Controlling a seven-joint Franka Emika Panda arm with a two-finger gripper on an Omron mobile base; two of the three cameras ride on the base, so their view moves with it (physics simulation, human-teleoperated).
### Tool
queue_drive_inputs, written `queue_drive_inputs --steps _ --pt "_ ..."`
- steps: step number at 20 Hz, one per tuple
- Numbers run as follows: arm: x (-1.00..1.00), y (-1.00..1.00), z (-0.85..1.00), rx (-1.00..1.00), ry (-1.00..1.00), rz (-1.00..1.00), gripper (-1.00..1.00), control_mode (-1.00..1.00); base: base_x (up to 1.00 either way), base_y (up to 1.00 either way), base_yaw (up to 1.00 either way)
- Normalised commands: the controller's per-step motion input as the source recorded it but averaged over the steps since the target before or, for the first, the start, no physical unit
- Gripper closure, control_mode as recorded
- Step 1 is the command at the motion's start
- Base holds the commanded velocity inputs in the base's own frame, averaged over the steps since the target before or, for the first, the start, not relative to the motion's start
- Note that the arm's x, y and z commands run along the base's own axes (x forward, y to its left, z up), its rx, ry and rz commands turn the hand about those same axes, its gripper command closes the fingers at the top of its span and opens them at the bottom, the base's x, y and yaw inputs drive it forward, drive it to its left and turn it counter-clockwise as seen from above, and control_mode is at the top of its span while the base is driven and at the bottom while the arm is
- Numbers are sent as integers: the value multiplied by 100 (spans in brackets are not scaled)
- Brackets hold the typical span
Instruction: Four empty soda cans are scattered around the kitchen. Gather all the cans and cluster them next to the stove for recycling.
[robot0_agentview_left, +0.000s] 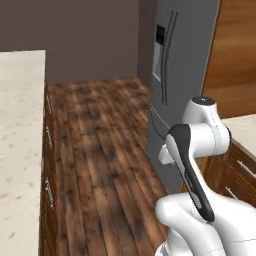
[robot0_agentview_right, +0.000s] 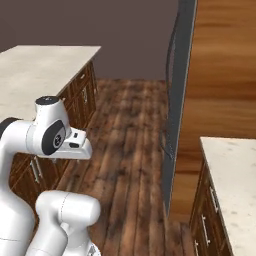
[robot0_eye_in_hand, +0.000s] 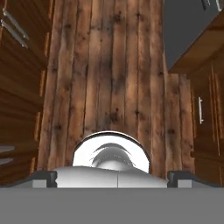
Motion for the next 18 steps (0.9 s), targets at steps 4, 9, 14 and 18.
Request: queue_drive_inputs --steps 4,9,14,18 --pt "0 0 0 0 0 0 -100 100 2 -12 65" --pt "0 0 0 0 0 0 -100 100 10 -29 30" --pt "0 0 0 0 0 0 -100 100 51 -54 -1" --pt "0 0 0 0 0 0 -100 100 76 -45 -19"
